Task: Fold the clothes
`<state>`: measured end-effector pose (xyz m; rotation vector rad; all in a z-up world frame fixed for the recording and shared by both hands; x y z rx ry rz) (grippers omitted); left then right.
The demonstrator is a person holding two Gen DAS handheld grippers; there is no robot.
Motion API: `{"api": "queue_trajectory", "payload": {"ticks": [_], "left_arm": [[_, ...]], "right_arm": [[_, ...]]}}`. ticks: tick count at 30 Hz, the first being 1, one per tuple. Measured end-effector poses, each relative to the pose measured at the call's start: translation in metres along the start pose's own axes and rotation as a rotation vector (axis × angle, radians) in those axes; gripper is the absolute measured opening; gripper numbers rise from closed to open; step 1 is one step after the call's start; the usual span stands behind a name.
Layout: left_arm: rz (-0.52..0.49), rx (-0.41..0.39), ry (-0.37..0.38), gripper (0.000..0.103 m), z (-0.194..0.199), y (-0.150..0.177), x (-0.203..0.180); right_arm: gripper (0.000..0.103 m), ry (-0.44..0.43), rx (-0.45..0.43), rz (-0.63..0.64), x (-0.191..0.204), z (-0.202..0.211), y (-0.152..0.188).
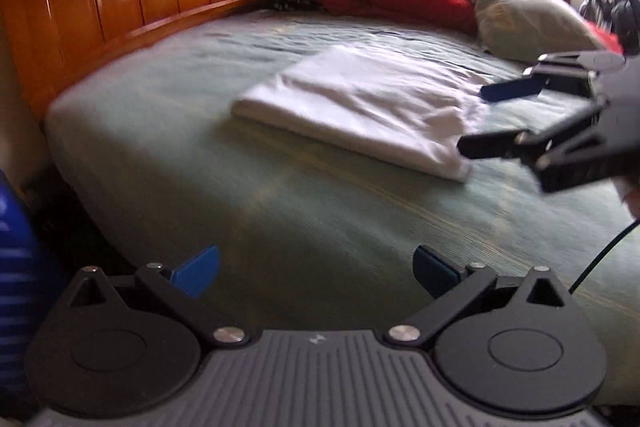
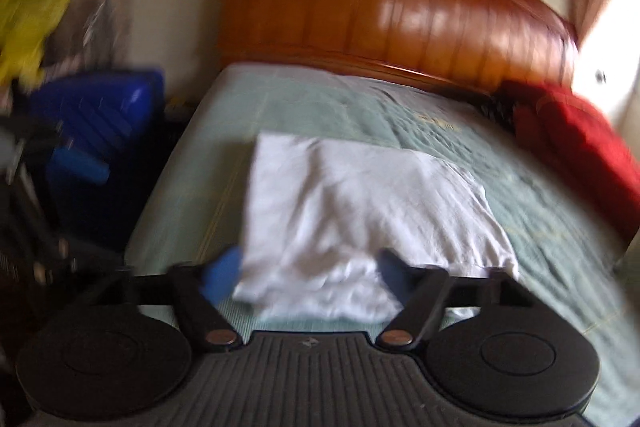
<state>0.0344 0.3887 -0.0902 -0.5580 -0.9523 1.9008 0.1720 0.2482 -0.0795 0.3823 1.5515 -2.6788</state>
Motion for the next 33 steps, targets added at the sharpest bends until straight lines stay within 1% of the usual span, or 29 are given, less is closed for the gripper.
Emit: {"api": "queue_trajectory", "payload": {"ticks": [3,5,6,7,8,10,13,15,17,19,21,23,26,29,30,33], "left_arm": [[0.003,-0.001,0.002,0.102,-0.001,0.003,-0.004],[0.013,0.000,0.013,0.102,0.001,0.006,-0.004],[0.017,0.000,0.015,0.102,0.002,0.007,-0.004],[0.020,-0.002,0.016,0.102,0.002,0.007,-0.003],[0.025,-0.002,0.023,0.102,0.004,0.008,-0.003],[0.038,-0.004,0.039,0.102,0.006,0.009,-0.002],[0.063,-0.004,0.080,0.102,0.005,0.005,-0.003],[0.076,-0.002,0.122,0.102,0.003,-0.001,-0.006],[0.071,-0.009,0.146,0.102,-0.001,-0.008,-0.009],[0.048,-0.024,0.147,0.102,-0.001,-0.014,-0.013],[0.028,-0.038,0.144,0.102,-0.001,-0.019,-0.015],[0.018,-0.045,0.151,0.102,-0.001,-0.021,-0.017],[0.008,-0.057,0.171,0.102,-0.005,-0.026,-0.020],[-0.004,-0.074,0.194,0.102,-0.009,-0.033,-0.025],[-0.013,-0.081,0.214,0.102,-0.011,-0.037,-0.028],[-0.040,-0.100,0.288,0.102,-0.020,-0.050,-0.039]], "right_arm": [[0.066,-0.019,0.003,0.134,0.024,0.000,0.005],[0.058,-0.005,0.009,0.226,0.038,-0.009,0.005],[0.049,0.014,0.016,0.280,0.043,-0.014,0.006],[0.031,0.036,0.029,0.336,0.048,-0.019,0.007],[0.022,0.049,0.035,0.373,0.051,-0.021,0.007],[0.014,0.051,0.028,0.395,0.049,-0.017,0.004],[0.012,0.057,0.015,0.397,0.039,-0.005,-0.003],[0.012,0.046,0.022,0.373,0.033,0.000,-0.005],[0.012,0.001,0.064,0.342,0.032,-0.004,-0.001],[0.013,-0.031,0.107,0.324,0.035,-0.007,0.006],[0.015,-0.051,0.123,0.274,0.030,-0.001,0.007],[0.015,-0.071,0.120,0.163,0.015,0.009,0.003],[0.015,-0.085,0.116,-0.065,-0.021,0.016,-0.003],[0.015,-0.085,0.099,-0.256,-0.056,0.014,-0.005],[0.015,-0.076,0.094,-0.303,-0.066,0.010,-0.006],[0.015,-0.016,0.090,-0.391,-0.092,-0.009,-0.005]]}}
Point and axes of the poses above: each gripper's, at about its wrist camera, not at the fingertips, and z roughly against the way its jaws point, x to its left, y to its underside, the point moved 4 cm from there along -z, roughly the way its jaws point, and after that the axes turned 5 degrees about -x, right-handed, at the moved point
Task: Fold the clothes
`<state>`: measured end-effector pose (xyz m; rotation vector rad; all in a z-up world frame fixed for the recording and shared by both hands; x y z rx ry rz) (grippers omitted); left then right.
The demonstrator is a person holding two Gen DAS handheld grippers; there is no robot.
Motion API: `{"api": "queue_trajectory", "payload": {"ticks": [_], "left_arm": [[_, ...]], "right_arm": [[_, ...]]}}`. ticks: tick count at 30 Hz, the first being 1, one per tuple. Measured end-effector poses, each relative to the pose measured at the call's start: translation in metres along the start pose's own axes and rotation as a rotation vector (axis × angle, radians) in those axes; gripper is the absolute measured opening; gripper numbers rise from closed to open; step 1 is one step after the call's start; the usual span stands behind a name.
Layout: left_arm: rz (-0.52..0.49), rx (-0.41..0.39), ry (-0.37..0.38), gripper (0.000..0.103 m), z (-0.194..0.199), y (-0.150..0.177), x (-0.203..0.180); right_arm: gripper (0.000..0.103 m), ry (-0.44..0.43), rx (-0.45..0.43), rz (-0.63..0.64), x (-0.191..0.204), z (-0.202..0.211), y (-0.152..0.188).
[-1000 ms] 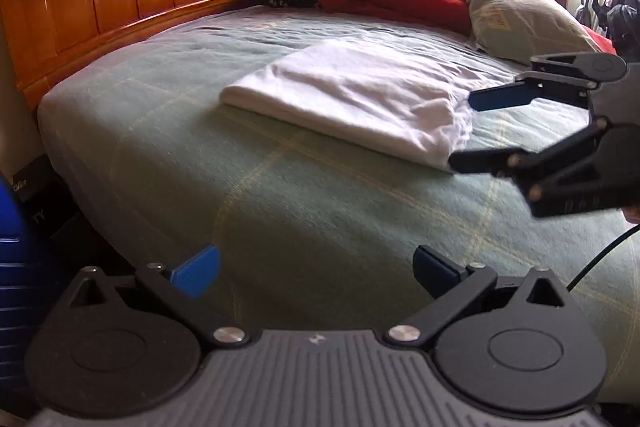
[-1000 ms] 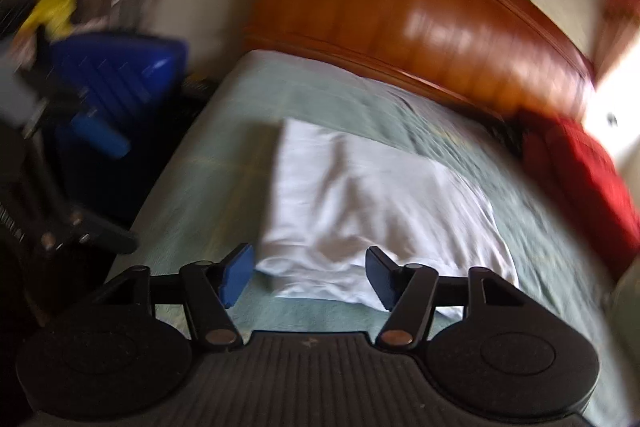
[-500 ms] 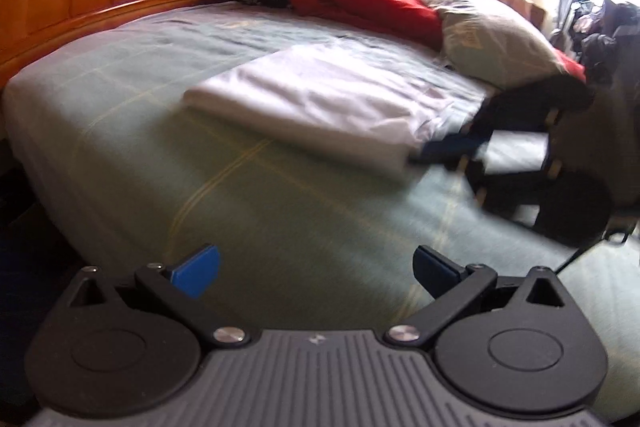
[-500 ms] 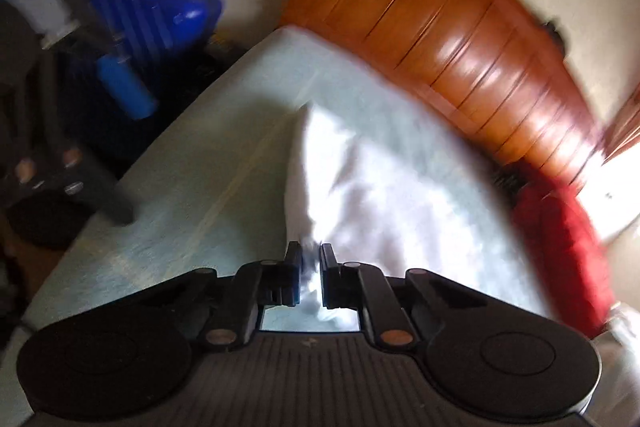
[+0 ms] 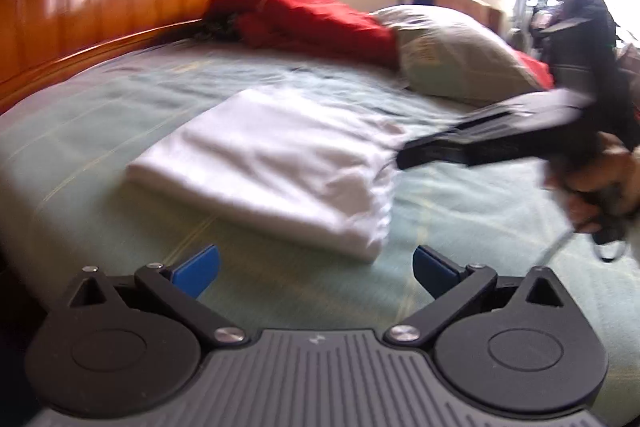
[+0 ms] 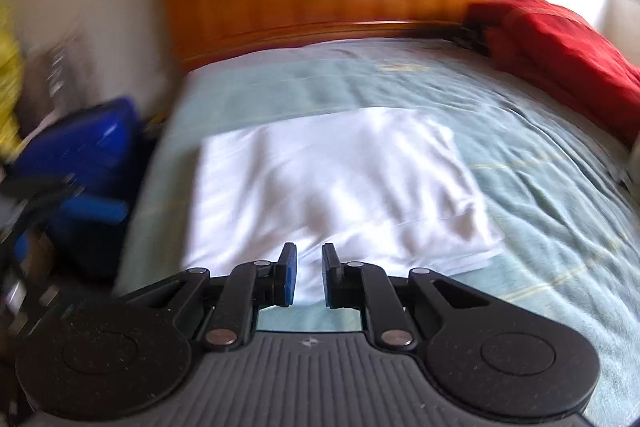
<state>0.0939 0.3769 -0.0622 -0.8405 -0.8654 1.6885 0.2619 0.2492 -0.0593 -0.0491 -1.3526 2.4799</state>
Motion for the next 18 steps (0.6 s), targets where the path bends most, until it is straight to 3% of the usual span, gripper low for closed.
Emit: {"api": "queue_trajectory", "payload": {"ticks": [4,6,7,9,10,14,16,18], "left_arm": [[-0.001,-0.026,0.138,0.102,-0.026,-0.013,-0.011],[0.033,0.010,0.204,0.102,-0.044,-0.013,-0.014],[0.051,0.034,0.241,0.102,-0.053,-0.011,-0.014],[0.111,0.080,0.278,0.102,-0.065,-0.006,-0.014],[0.140,0.095,0.279,0.102,-0.068,-0.004,-0.014],[0.163,0.066,0.232,0.102,-0.045,-0.011,-0.014],[0.125,0.053,0.149,0.102,-0.029,-0.013,-0.018],[0.079,0.055,0.052,0.102,-0.013,-0.015,-0.022]], "right_arm": [[0.018,0.063,0.017,-0.074,-0.029,-0.029,0.003],[0.013,0.110,0.031,-0.107,-0.048,-0.031,0.011],[0.013,0.095,0.020,-0.135,-0.055,-0.026,0.014],[0.018,0.106,0.009,-0.152,-0.062,-0.010,0.017],[0.027,0.133,0.011,-0.138,-0.062,-0.003,0.018],[0.046,0.169,0.014,-0.120,-0.061,0.028,0.019],[0.065,0.184,0.019,-0.121,-0.054,0.043,0.019],[0.078,0.196,0.023,-0.115,-0.041,0.059,0.020]]}}
Point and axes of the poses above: each gripper's, at about its wrist camera, not at the fingertips, and z roughly against the way its jaws point, x to its left, y to its underside, the point moved 4 cm from there along -z, roughly the way its jaws point, and after that the axes turned 5 degrees about -x, right-handed, at the moved point
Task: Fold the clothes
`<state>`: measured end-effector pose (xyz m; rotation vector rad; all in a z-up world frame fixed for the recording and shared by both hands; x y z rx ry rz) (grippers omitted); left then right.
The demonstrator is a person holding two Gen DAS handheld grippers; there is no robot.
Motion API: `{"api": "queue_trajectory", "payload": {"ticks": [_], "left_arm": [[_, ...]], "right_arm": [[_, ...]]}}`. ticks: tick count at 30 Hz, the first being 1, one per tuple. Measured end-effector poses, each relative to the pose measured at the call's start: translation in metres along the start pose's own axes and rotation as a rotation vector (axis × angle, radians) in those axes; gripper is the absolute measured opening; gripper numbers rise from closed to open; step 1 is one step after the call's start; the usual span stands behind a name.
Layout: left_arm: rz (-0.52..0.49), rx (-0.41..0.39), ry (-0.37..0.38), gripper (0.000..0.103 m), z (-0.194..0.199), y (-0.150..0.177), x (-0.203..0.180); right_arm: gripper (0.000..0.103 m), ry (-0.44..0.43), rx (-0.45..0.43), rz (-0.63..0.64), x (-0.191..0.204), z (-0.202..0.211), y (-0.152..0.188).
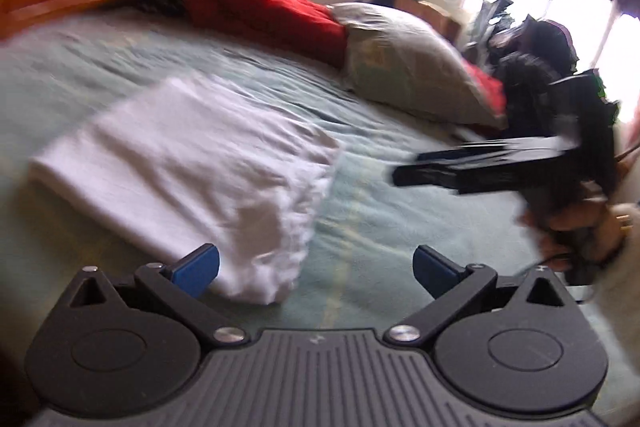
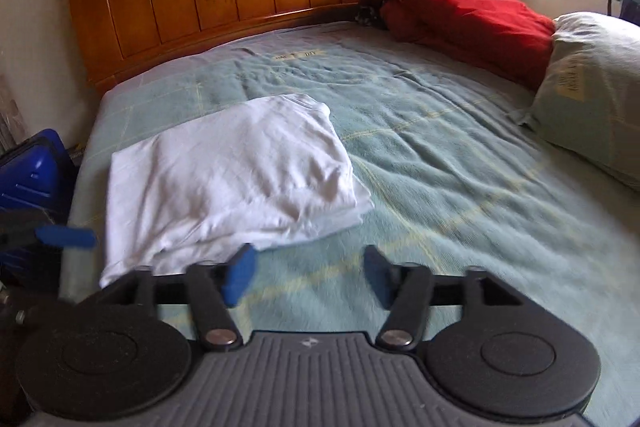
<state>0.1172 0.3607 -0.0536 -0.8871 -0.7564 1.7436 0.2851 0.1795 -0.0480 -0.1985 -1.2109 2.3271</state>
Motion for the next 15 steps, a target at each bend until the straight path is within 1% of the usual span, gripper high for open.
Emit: {"api": "queue_trajectory", "payload": {"ticks": [1,3,4,6,9,12,15], "left_arm": [[-0.019,0.019,-0.056,0.102,0.006,0.002,-0.003],[-0.044,0.050,-0.156,0.102,0.018,0.007,-0.010],[-0.047,0.052,-0.187,0.102,0.026,0.010,-0.013],[-0.047,0.065,-0.221,0.102,0.040,0.018,-0.020],[-0.054,0.087,-0.273,0.102,0.059,0.029,-0.034],[-0.076,0.101,-0.316,0.102,0.080,0.042,-0.049],[-0.081,0.090,-0.324,0.102,0.099,0.051,-0.063]], "right_arm": [[0.086,0.002,0.002,0.003,0.006,0.008,0.003],[0.097,0.008,0.005,0.013,0.020,0.025,0.008],[0.099,0.018,0.006,0.023,0.028,0.033,0.012],[0.103,0.046,0.007,0.034,0.042,0.048,0.020],[0.103,0.079,0.023,0.006,0.061,0.069,0.035],[0.103,0.082,0.040,-0.069,0.074,0.092,0.052],[0.103,0.096,0.050,-0.129,0.084,0.114,0.068]]}}
Point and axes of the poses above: each gripper's, at about its wrist camera, not at the fingertips, and z roughly against the way its jaws point, x to its left, y to its underside, the point moved 4 cm from there along -z, roughly the way its jaws point, and after that the axes turned 5 degrees about -x, right-handed, at the moved point
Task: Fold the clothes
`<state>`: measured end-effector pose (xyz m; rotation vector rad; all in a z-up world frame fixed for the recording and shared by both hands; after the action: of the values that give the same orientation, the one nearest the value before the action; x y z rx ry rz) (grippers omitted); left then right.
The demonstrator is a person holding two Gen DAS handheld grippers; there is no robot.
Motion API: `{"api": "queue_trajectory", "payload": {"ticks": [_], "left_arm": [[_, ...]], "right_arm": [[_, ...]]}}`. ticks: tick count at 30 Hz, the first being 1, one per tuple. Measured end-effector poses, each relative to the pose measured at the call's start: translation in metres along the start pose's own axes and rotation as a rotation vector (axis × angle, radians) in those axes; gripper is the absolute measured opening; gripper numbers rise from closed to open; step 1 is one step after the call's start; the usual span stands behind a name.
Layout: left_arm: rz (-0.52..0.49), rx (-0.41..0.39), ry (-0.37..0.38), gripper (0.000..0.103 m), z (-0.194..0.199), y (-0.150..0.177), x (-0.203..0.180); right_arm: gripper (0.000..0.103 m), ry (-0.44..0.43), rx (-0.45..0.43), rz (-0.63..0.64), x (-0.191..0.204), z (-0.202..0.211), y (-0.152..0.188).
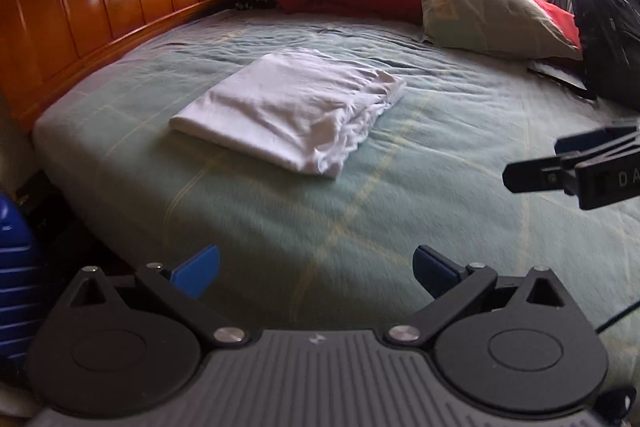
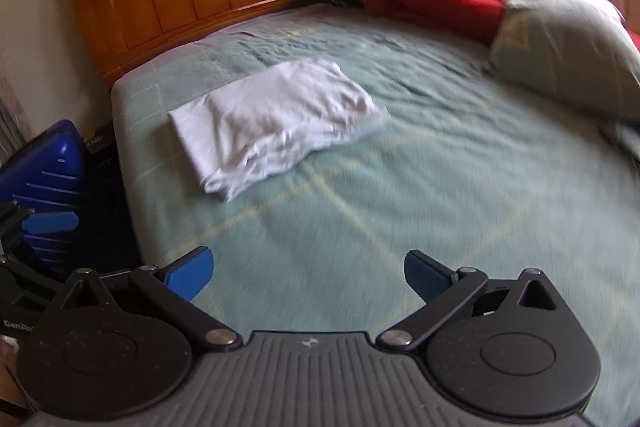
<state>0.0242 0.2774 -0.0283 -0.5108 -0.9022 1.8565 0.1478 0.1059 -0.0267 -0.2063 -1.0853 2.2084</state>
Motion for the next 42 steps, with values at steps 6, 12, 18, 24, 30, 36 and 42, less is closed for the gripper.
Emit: {"api": "queue_trajectory", "payload": {"ticks": [6,12,18,24,30,36,42], "left_arm": [[0.007,-0.011,-0.010,0.102,0.034,0.018,-0.015],[0.010,-0.020,-0.021,0.102,0.059,0.031,-0.028],[0.016,-0.032,-0.039,0.102,0.080,0.042,-0.039],[0.021,-0.052,-0.054,0.102,0.098,0.048,-0.045],[0.017,-0.059,-0.067,0.102,0.108,0.052,-0.049],[-0.001,-0.070,-0.061,0.102,0.115,0.058,-0.058],[-0.010,-0.083,-0.064,0.102,0.122,0.060,-0.062]], "right_arm": [[0.103,0.037,0.003,-0.023,0.014,0.040,0.029],[0.103,0.037,-0.002,-0.005,0.025,0.069,0.050],[0.103,0.020,-0.007,0.001,0.033,0.087,0.068],[0.103,-0.001,-0.038,-0.005,0.038,0.106,0.076],[0.103,-0.015,-0.068,-0.003,0.044,0.118,0.082],[0.103,-0.032,-0.085,0.011,0.053,0.126,0.086],[0.103,-0.048,-0.099,0.018,0.059,0.131,0.089]]}}
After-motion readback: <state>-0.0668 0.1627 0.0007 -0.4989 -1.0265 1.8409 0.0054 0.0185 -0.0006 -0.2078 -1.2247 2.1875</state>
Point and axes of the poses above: each gripper's, at about its wrist camera, not at the fingertips, and z roughly against the way its jaws point, x to its left, y to its underside, the point moved 4 cm from there along -z, roughly the way its jaws point, and after that the axes turned 5 degrees about -x, right-handed, at the moved point
